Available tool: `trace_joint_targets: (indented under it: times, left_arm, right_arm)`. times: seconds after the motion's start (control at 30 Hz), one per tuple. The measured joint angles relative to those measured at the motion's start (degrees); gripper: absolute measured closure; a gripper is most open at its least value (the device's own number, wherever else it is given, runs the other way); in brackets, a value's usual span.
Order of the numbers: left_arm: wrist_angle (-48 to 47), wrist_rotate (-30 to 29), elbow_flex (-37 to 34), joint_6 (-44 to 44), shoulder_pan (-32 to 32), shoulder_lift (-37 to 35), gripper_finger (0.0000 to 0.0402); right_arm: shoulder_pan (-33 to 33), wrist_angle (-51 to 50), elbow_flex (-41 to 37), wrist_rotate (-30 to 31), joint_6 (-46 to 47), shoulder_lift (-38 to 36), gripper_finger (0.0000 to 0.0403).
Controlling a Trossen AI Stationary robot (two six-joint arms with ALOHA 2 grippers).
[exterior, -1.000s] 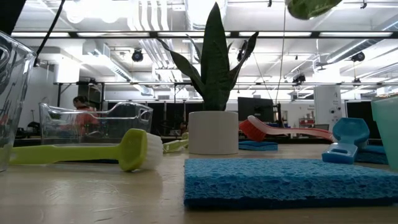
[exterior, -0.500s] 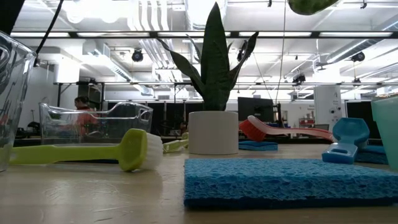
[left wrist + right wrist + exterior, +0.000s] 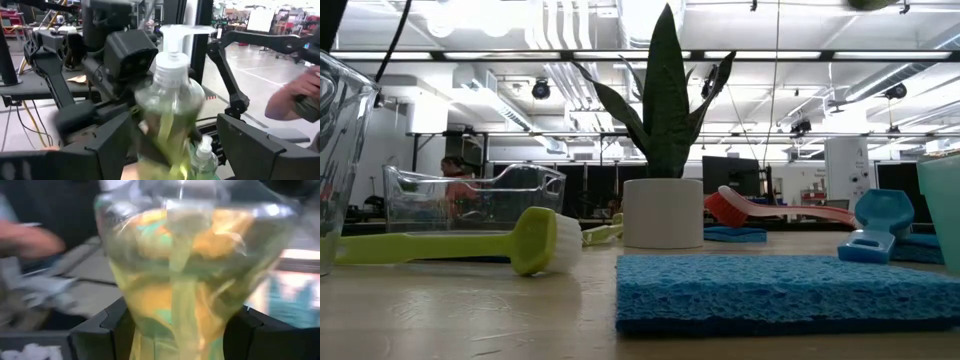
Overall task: Pick & Place Kitchen Sink Supplies
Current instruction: Put the yellow dish soap into the green bin
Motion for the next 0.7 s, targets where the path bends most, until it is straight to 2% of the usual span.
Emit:
trace_joint_targets:
  times: [0.07, 0.17, 0.43, 0.7]
  left_arm:
    - [-0.98, 0.02, 0.0, 0.85, 0.0, -0.9, 0.0115]
    - [-2.48, 0.03, 0.0, 1.87, 0.0, -1.44, 0.0115]
    - [-5.02, 0.02, -0.02, 1.85, -0.07, -1.57, 0.0115]
    - [-5.34, 0.03, -0.04, 1.76, -0.58, -1.57, 0.0115]
  right_arm:
    - [0.87, -0.2, -0.24, -4.04, -0.27, -0.98, 0.0196]
    - [2.95, -0.06, -1.15, -4.26, -1.41, -1.93, 0.0195]
    - [6.29, 1.75, -6.67, 7.74, -6.07, -4.25, 0.0195]
    - [6.56, 6.98, -13.19, 3.61, -4.12, -5.32, 0.0195]
